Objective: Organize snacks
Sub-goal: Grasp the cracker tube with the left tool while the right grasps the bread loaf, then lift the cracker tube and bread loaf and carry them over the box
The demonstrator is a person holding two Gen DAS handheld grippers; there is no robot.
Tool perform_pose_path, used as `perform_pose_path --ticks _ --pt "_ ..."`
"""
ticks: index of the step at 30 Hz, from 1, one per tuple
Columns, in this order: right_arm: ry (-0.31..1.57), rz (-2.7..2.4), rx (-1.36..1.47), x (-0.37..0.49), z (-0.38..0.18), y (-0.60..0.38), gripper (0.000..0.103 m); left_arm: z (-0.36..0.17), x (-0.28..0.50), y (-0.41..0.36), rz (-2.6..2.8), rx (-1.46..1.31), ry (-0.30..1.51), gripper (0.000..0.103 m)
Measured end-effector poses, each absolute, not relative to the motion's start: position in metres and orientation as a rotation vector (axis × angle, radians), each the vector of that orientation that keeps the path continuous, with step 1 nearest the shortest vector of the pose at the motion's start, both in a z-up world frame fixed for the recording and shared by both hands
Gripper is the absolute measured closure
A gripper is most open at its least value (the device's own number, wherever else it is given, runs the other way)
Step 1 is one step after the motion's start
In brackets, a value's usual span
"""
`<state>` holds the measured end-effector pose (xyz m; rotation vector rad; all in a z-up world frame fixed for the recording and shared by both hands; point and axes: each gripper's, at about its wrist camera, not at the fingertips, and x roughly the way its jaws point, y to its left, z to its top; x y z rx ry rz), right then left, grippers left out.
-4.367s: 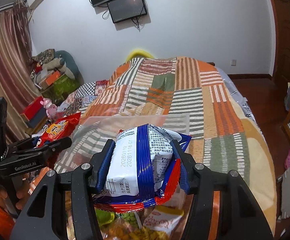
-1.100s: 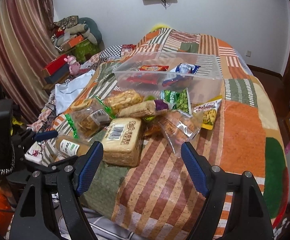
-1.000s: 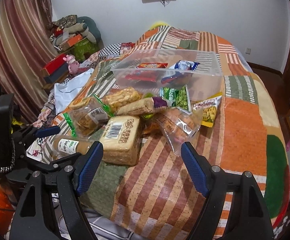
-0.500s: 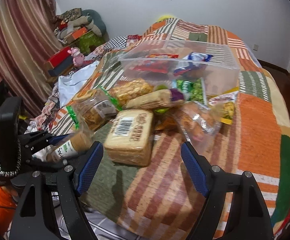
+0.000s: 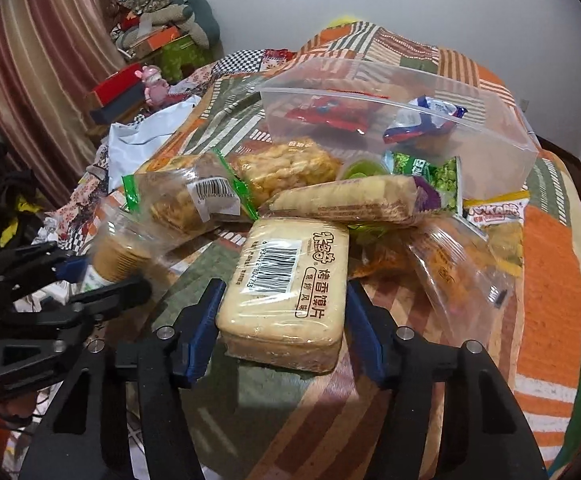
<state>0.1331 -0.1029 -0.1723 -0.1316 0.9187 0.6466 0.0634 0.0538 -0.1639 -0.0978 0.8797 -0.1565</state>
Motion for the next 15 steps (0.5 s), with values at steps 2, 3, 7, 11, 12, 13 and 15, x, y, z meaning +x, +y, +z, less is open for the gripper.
perform_pose_path --ticks 2,3,7,11,12,13,15 --pt "0.908 0.647 -0.138 0.131 -0.172 -0.104 0.048 -0.158 0.063 0.054 -0.159 -0.108 0.865 0.068" --pt "0.905 0.646 -0.140 0.129 -0.171 -0.105 0.049 -0.156 0.063 0.054 -0.160 -0.111 0.858 0.069" --pt "0.886 0.664 -0.137 0.123 -0.165 -0.108 0.051 -0.145 0.063 0.050 -0.167 -0.114 0.827 0.069" --pt "0.849 0.669 -0.124 0.117 -0.153 -0.117 0.052 -0.130 0.063 0.046 -0.173 -0.107 0.787 0.069" --pt "0.843 0.671 -0.120 0.117 -0.151 -0.117 0.052 -0.127 0.063 0.045 -0.175 -0.107 0.779 0.069" --pt "0.835 0.673 -0.115 0.116 -0.148 -0.119 0.052 -0.123 0.063 0.044 -0.176 -0.107 0.770 0.069" --pt "0.814 0.672 -0.102 0.114 -0.141 -0.123 0.052 -0.116 0.063 0.043 -0.178 -0.107 0.752 0.069"
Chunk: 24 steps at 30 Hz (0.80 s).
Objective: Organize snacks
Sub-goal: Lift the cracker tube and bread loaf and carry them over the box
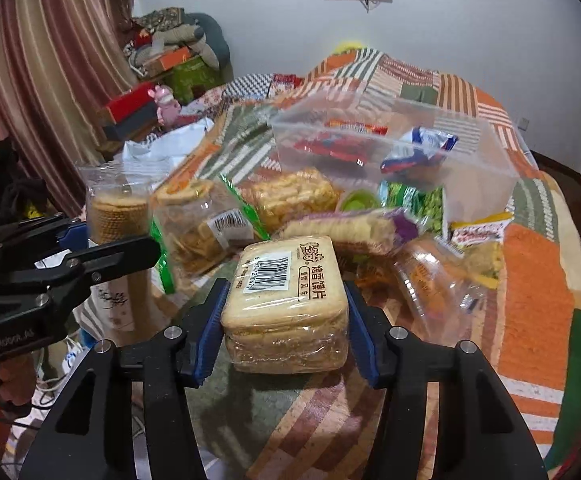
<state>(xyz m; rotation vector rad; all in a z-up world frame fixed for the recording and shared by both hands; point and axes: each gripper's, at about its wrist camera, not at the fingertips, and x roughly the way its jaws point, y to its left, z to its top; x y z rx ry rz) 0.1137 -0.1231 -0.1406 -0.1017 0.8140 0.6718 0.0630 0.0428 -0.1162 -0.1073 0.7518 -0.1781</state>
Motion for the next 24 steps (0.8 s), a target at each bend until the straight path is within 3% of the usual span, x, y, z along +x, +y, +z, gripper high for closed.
perform_pose_path --ticks 24 --pt "0.603 0.540 0.029 0.144 -0.072 -0.183 0.052 -0.039 0.101 0.033 -0.185 -0.093 0.575 0.069"
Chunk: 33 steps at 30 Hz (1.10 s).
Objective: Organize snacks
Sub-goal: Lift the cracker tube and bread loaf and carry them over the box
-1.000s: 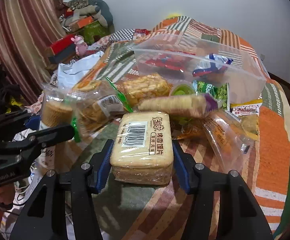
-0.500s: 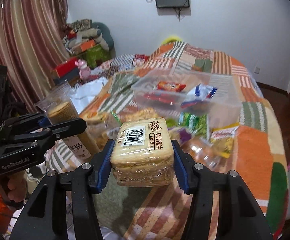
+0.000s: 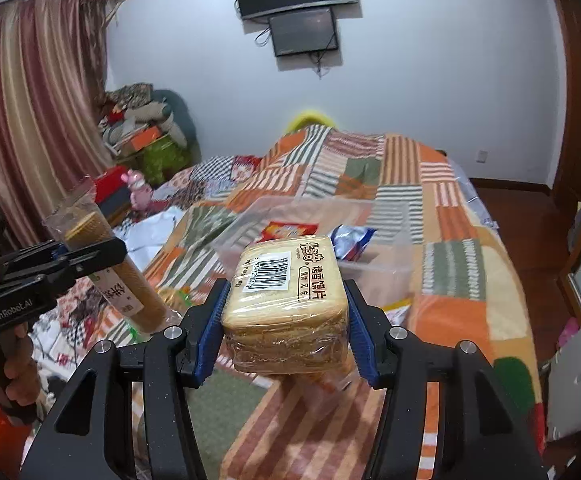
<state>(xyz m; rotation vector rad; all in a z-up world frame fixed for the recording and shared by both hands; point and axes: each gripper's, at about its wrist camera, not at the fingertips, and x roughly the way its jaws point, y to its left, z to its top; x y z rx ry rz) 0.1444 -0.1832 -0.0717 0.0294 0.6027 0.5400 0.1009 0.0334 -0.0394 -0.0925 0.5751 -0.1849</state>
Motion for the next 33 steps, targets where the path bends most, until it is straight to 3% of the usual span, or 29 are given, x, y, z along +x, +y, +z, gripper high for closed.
perform_pose_path --ticks 14,33 --pt "0.564 0.481 0.073 0.179 -0.063 -0.204 0.052 -0.020 0.158 0.020 -0.169 -0.077 0.549 0.069" --pt "0.634 0.450 0.089 0.241 -0.088 -0.204 0.052 -0.055 0.256 0.025 -0.151 -0.136 0.654 0.069"
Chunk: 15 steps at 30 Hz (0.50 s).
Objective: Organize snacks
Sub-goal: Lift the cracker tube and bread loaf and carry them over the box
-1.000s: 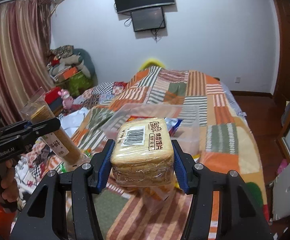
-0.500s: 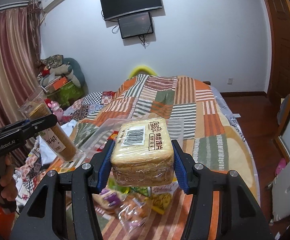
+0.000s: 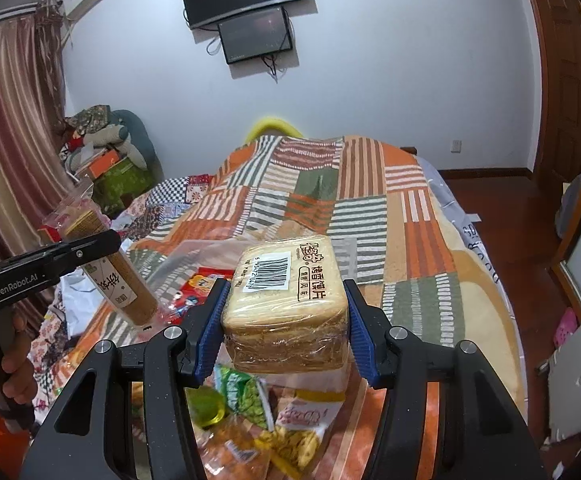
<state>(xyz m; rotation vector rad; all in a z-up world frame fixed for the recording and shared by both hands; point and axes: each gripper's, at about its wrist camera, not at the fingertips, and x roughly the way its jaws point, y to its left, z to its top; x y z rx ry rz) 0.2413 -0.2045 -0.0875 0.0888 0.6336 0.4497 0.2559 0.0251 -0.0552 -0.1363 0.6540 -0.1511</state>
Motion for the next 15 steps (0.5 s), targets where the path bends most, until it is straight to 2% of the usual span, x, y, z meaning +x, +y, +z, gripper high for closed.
perform_pose_path --ticks 15 --pt "0.732 0.449 0.051 0.276 -0.118 -0.190 0.052 -0.093 0.314 0.008 -0.185 -0.126 0.768 0.069"
